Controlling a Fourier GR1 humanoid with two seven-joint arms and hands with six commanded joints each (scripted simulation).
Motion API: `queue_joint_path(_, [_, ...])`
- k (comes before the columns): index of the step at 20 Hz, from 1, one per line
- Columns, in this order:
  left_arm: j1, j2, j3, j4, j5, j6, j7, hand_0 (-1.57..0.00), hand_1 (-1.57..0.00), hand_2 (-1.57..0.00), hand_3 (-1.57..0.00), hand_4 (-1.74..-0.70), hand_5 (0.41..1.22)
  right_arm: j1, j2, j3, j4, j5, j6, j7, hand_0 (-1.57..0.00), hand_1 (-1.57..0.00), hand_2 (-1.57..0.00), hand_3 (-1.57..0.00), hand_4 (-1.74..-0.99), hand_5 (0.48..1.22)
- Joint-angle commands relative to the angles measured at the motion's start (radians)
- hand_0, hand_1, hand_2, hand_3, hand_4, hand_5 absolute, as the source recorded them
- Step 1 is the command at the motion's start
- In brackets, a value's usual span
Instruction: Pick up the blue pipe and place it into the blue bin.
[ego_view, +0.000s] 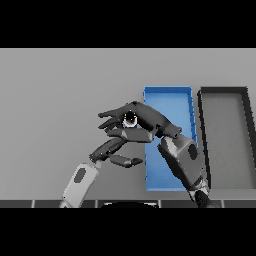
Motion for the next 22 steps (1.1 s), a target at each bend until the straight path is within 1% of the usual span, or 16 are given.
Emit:
queue_joint_path(1, [0.007, 0.004, -0.002, -0.012, 0.003, -0.003, -0.002, 0.0, 0.0, 0.0, 0.0, -0.95, 0.474, -0.051, -0.017, -0.039, 0.009, -0.024, -0.022, 0.0, -1.57, -1.57, -1.57, -1.57, -1.497, 1.221])
queue_joint_path(2, [-0.001, 0.009, 0.005, -0.01, 0.006, -0.006, -0.008, 0.0, 0.0, 0.0, 0.0, -0.95, 0.473, -0.103, -0.031, -0.082, 0.036, -0.021, -0.049, -0.01, -1.57, -1.57, -1.57, -1.57, -1.497, 1.221])
queue_joint_path(4, [0.017, 0.021, -0.003, -0.02, -0.003, -0.009, -0.04, 0.0, 0.0, 0.0, 0.0, -0.95, 0.468, -0.158, -0.067, -0.147, 0.063, -0.002, -0.088, -0.018, -1.57, -1.57, -1.57, -1.57, -1.498, 1.221])
queue_joint_path(5, [0.021, 0.019, -0.006, -0.032, -0.004, -0.004, -0.041, 0.0, 0.0, 0.0, 0.0, -0.95, 0.466, -0.18, -0.089, -0.167, 0.09, 0.022, -0.087, -0.019, -1.57, -1.57, -1.57, -1.57, -1.498, 1.221])
queue_joint_path(6, [0.03, 0.024, -0.005, -0.05, 0.004, -0.006, -0.032, 0.0, 0.0, 0.0, 0.0, -0.95, 0.466, -0.188, -0.111, -0.199, 0.114, 0.025, -0.076, -0.029, -1.57, -1.57, -1.57, -1.57, -1.498, 1.221])
queue_joint_path(8, [0.027, 0.031, 0.007, -0.058, 0.013, -0.005, -0.009, 0.0, 0.0, 0.0, 0.0, -0.95, 0.47, -0.179, -0.144, -0.237, 0.154, 0.082, -0.083, -0.036, -1.57, -1.57, -1.57, -1.57, -1.498, 1.221])
queue_joint_path(10, [0.028, 0.034, 0.01, -0.048, 0.009, -0.005, -0.002, 0.0, 0.0, 0.0, 0.0, -0.95, 0.474, -0.15, -0.175, -0.28, 0.18, 0.103, -0.081, -0.014, -1.57, -1.57, -1.57, -1.57, -1.499, 1.221])
queue_joint_path(11, [0.018, 0.035, 0.019, -0.044, 0.014, -0.005, 0.001, 0.0, 0.0, 0.0, 0.0, -0.95, 0.474, -0.133, -0.184, -0.286, 0.189, 0.129, -0.081, -0.001, -1.57, -1.57, -1.57, -1.57, -1.499, 1.221])
queue_joint_path(12, [0.02, 0.035, 0.016, -0.042, 0.012, -0.005, -0.012, 0.0, 0.0, 0.0, 0.0, -0.95, 0.472, -0.1, -0.191, -0.3, 0.191, 0.142, -0.078, 0.004, -1.57, -1.57, -1.57, -1.57, -1.499, 1.221])
queue_joint_path(13, [0.02, 0.028, 0.013, -0.042, 0.013, -0.004, -0.011, 0.0, 0.0, 0.0, 0.0, -0.95, 0.47, -0.07, -0.197, -0.308, 0.192, 0.157, -0.07, 0.007, -1.57, -1.57, -1.57, -1.57, -1.499, 1.221])
queue_joint_path(14, [0.023, 0.032, 0.011, -0.049, 0.013, -0.005, -0.021, 0.0, 0.0, 0.0, 0.0, -0.94, 0.467, -0.056, -0.206, -0.309, 0.2, 0.168, -0.075, 0.008, -1.57, -1.57, -1.57, -1.57, -1.499, 1.221])
queue_joint_path(15, [0.021, 0.033, 0.014, -0.045, 0.011, -0.003, -0.021, 0.0, 0.0, 0.0, 0.0, -0.94, 0.465, -0.009, -0.209, -0.309, 0.196, 0.188, -0.075, 0.008, -1.57, -1.57, -1.57, -1.57, -1.499, 1.221])
queue_joint_path(16, [0.015, 0.029, 0.017, -0.05, 0.015, 0.001, -0.019, 0.0, 0.0, 0.0, 0.0, -0.94, 0.463, 0.03, -0.212, -0.297, 0.196, 0.197, -0.083, 0.008, -1.57, -1.57, -1.57, -1.57, -1.499, 1.221])
queue_joint_path(17, [0.026, 0.031, 0.012, -0.044, 0.009, 0.001, -0.029, 0.0, 0.0, 0.0, 0.0, -0.94, 0.462, 0.065, -0.229, -0.283, 0.204, 0.207, -0.099, 0.008, -1.57, -1.57, -1.57, -1.57, -1.499, 1.221])
queue_joint_path(19, [0.024, 0.024, 0.004, -0.038, -0.003, 0.007, -0.028, 0.0, 0.0, 0.0, 0.0, -0.93, 0.46, 0.121, -0.262, -0.264, 0.222, 0.217, -0.124, 0.008, -1.57, -1.57, -1.57, -1.57, -1.5, 1.221])
queue_joint_path(22, [0.014, 0.032, 0.016, -0.04, -0.004, 0.015, -0.043, 0.0, 0.0, 0.0, 0.0, -0.93, 0.463, 0.226, -0.318, -0.202, 0.23, 0.212, -0.199, 0.008, -1.57, -1.57, -1.57, -1.57, -1.5, 1.221])
